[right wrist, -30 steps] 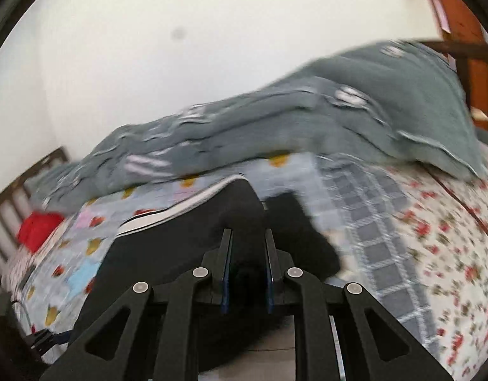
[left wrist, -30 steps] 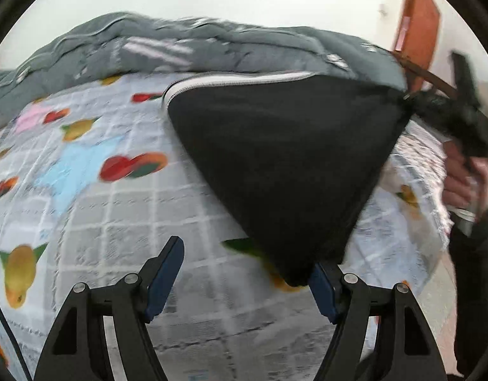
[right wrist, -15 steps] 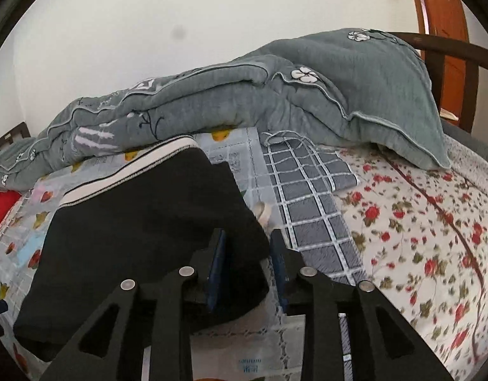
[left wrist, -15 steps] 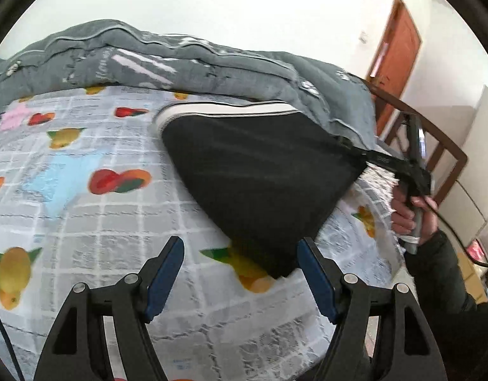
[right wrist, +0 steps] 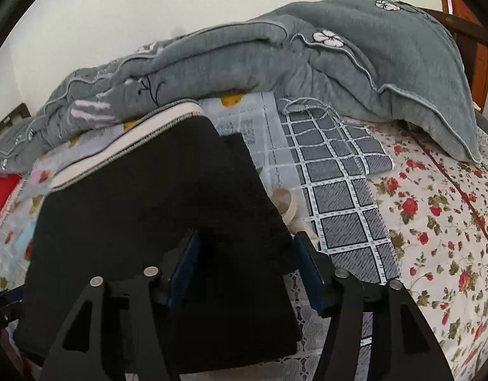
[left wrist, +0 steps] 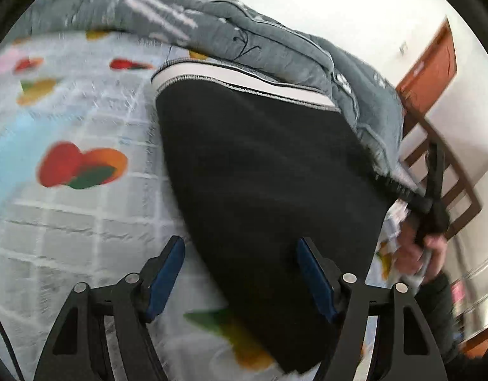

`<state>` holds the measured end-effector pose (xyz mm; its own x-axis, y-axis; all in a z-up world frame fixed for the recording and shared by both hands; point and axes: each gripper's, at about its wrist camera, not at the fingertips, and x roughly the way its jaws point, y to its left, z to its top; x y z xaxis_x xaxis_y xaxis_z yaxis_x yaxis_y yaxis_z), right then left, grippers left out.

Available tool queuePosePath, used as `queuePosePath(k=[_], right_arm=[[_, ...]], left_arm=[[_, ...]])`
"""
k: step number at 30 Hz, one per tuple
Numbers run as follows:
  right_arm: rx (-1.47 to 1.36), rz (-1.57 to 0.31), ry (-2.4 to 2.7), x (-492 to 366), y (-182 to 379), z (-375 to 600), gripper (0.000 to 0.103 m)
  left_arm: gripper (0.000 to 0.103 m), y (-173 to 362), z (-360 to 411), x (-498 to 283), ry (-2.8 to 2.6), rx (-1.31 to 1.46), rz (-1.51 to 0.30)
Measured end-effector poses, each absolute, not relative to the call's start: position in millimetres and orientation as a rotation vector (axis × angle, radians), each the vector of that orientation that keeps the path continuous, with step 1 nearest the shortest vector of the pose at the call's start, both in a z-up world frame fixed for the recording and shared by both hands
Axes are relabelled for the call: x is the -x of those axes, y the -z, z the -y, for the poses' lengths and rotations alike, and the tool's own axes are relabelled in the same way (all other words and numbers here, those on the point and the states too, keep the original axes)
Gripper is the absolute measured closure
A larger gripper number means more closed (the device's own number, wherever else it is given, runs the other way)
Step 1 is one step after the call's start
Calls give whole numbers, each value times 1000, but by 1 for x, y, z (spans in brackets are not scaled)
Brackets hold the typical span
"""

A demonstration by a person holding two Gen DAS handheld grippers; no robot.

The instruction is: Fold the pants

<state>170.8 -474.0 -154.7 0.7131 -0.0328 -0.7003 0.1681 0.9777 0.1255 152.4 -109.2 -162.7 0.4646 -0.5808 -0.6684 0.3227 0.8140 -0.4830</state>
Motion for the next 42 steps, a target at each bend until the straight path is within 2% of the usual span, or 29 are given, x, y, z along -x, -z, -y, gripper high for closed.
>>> queuePosePath(k=[1, 3, 4, 6, 9, 14, 23, 25, 27, 29, 30, 31, 32, 33, 34, 35, 36, 37, 40, 42], right_arm=[[-184, -768, 109, -170, 155, 474, 45], [-191, -771, 105, -169, 157, 477, 44], [-205, -776, 103, -169, 159, 477, 44], [-219, -784, 93, -169, 161, 478, 44], [-272, -798, 85, -166, 162, 479, 45], [-263, -813, 86, -155, 156, 457, 55], [-256, -850, -190, -119, 147, 354, 68], [-216, -831, -245, -113, 139, 332, 68], [-194, -767, -247, -111, 126, 319, 66], [-194, -723, -238, -121, 116, 311, 57], [-200, -725, -238, -133, 114, 306, 51], [-206, -737, -236, -145, 116, 303, 50], [-220, -766, -222, -163, 121, 298, 50], [-232, -794, -216, -177, 126, 296, 50], [-252, -840, -204, -192, 135, 293, 55], [-264, -861, -187, -200, 140, 294, 63], [-268, -848, -171, -202, 139, 294, 88], [-253, -820, -193, -198, 132, 294, 93], [-273, -671, -247, -168, 104, 308, 94], [-324, -663, -186, -160, 107, 326, 93]], left_arm=[[34, 164, 109, -158, 574, 335, -936], [48, 168, 109, -169, 567, 385, -955], [51, 170, 109, -173, 558, 404, -967], [70, 174, 107, -182, 542, 450, -995], [85, 178, 100, -193, 556, 509, -1011], [90, 157, 75, -192, 600, 463, -920], [91, 125, -51, -186, 445, 479, -840], [90, 123, -71, -183, 401, 429, -854], [85, 128, -81, -182, 348, 378, -897], [84, 134, -86, -179, 286, 323, -925], [82, 135, -91, -175, 264, 304, -920], [80, 134, -93, -172, 257, 294, -914], [68, 134, -95, -169, 265, 297, -912], [50, 132, -98, -167, 275, 307, -904], [45, 130, -101, -163, 279, 312, -893], [44, 124, -105, -159, 283, 307, -867], [44, 121, -106, -156, 284, 297, -853], [44, 117, -107, -155, 283, 278, -838], [43, 105, -108, -153, 270, 233, -799], [43, 99, -109, -155, 281, 229, -785]])
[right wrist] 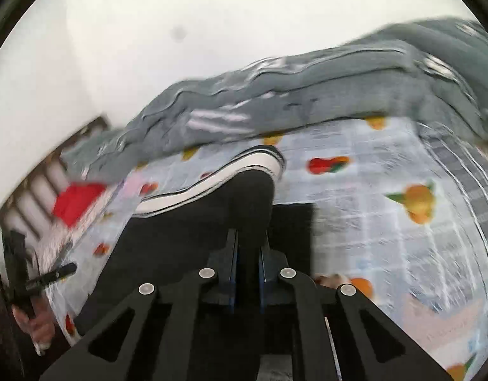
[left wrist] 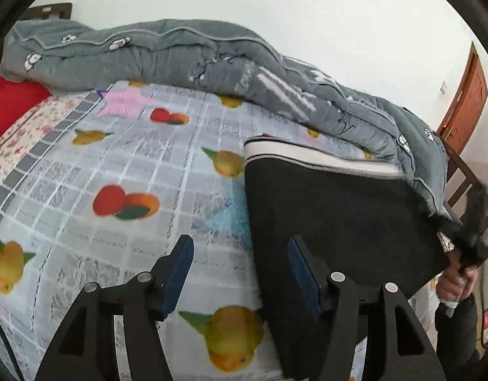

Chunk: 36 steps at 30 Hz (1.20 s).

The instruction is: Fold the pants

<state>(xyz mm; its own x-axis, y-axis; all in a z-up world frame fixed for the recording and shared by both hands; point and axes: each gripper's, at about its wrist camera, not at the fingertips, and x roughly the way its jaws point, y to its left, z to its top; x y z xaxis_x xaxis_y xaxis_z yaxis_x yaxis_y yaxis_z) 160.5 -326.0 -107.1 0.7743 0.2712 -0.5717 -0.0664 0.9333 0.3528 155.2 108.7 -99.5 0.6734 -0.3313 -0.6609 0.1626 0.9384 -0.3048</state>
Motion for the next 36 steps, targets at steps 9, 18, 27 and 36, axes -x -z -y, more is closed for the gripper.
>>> queuePosePath(k=[9, 18, 27, 36], right_arm=[[-171, -698, -18, -160, 101, 333, 64], [-5, -656, -62, -233, 89, 268, 63], [-85, -772, -6, -259, 152, 284, 63], [-30, -759, 27, -261, 154, 274, 63]], left_arm=[[43, 91, -61, -182, 300, 153, -749], [43, 87, 7, -253, 297, 42, -726], [36, 141, 39, -293, 189, -51, -808], [33, 144, 41, -294, 171, -75, -803]])
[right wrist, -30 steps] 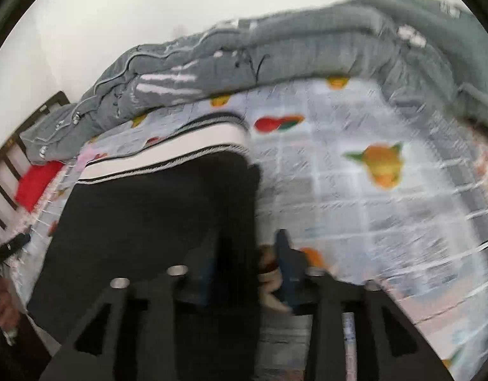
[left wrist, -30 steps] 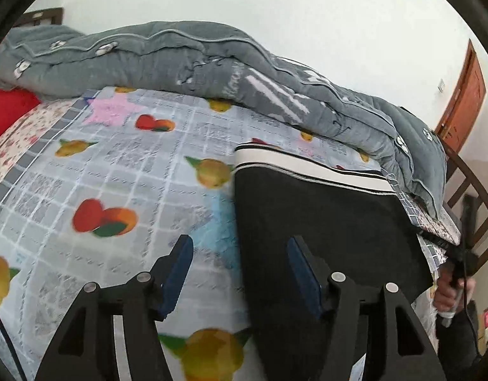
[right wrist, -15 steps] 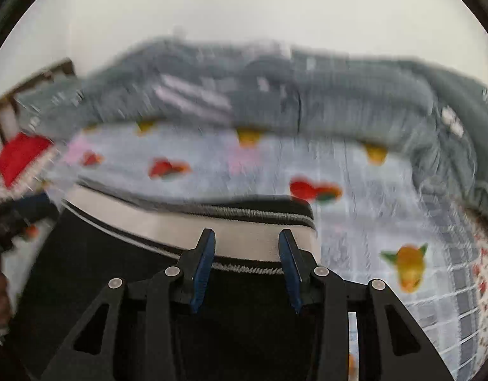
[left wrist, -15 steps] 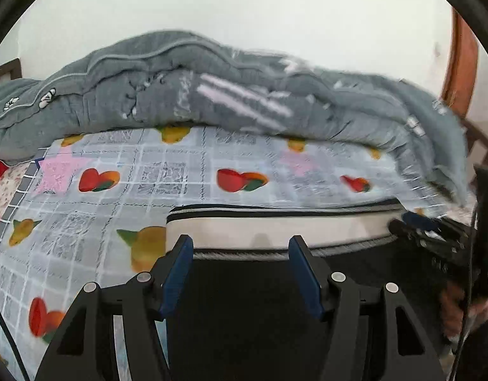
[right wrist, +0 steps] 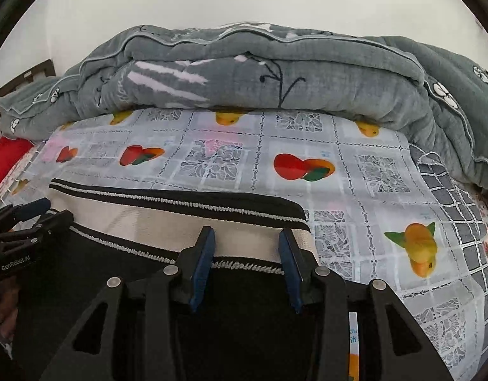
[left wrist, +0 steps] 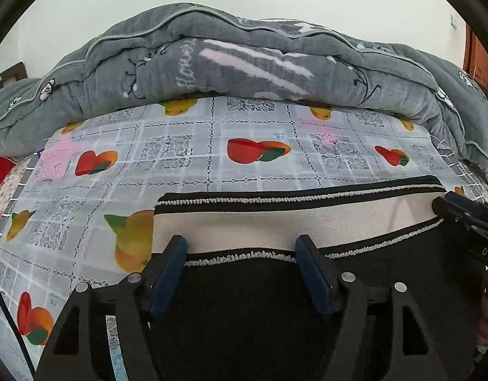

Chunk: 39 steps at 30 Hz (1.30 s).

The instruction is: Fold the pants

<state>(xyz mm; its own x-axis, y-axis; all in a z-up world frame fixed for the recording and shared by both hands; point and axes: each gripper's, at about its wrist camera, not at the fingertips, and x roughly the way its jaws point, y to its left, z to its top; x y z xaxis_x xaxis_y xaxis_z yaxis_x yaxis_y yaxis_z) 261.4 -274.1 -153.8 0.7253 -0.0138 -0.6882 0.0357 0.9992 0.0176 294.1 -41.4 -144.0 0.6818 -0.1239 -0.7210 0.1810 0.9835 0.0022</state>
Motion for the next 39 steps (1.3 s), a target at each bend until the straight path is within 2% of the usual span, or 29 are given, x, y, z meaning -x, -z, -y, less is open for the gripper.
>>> queuePosePath(k=[28, 34, 39], right_arm=[[-51, -745, 20, -257, 152, 275, 61], [-98, -770, -8, -251, 144, 282, 60], [-90, -784, -1, -230, 138, 282, 60]], left_arm=[[32, 138, 39, -285, 149, -46, -773], [32, 129, 21, -274, 148, 54, -807], [34, 116, 7, -250, 133, 80, -766]])
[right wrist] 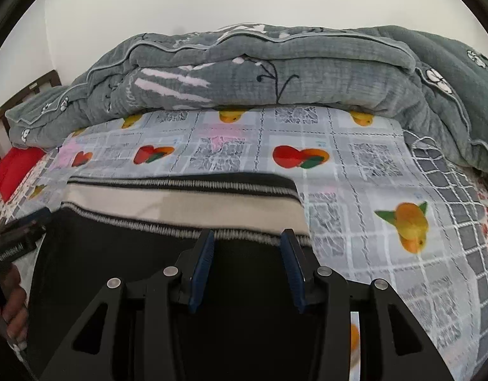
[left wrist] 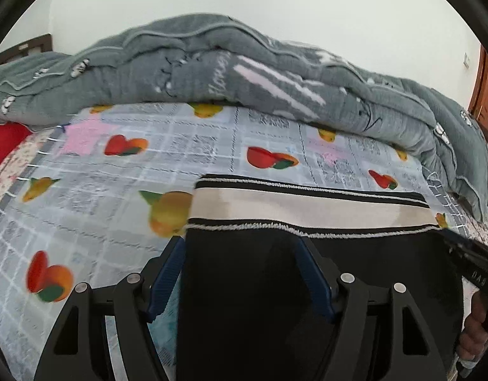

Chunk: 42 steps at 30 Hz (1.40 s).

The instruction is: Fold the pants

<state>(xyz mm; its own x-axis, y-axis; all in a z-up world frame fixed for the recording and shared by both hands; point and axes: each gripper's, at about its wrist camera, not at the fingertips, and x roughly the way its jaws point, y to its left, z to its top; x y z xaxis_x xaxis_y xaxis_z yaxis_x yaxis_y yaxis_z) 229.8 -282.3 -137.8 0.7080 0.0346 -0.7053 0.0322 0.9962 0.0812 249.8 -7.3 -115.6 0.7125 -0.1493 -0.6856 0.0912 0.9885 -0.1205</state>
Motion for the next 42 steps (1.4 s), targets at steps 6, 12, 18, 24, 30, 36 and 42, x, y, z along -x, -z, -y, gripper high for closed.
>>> queuePosePath(k=[6, 12, 18, 24, 30, 36, 42], right_arm=[[-27, -787, 12, -192, 137, 276, 60], [-28, -792, 17, -164, 134, 278, 60], [-34, -795, 22, -143, 134, 280, 60], [-36, -793, 34, -126, 136, 282, 60], [-67, -789, 42, -116, 135, 286, 60], [-64, -780, 39, -111, 131, 284, 60], [-55, -776, 33, -107, 128, 279, 60]], left_arm=[[34, 103, -6, -219, 124, 124, -739], [34, 98, -6, -195, 116, 117, -732], [34, 96, -1, -171, 128, 115, -726], [34, 96, 0, -155, 140, 120, -730], [34, 97, 4, -145, 147, 115, -729], [34, 95, 5, -140, 153, 131, -728], [34, 94, 1, -131, 126, 123, -715]])
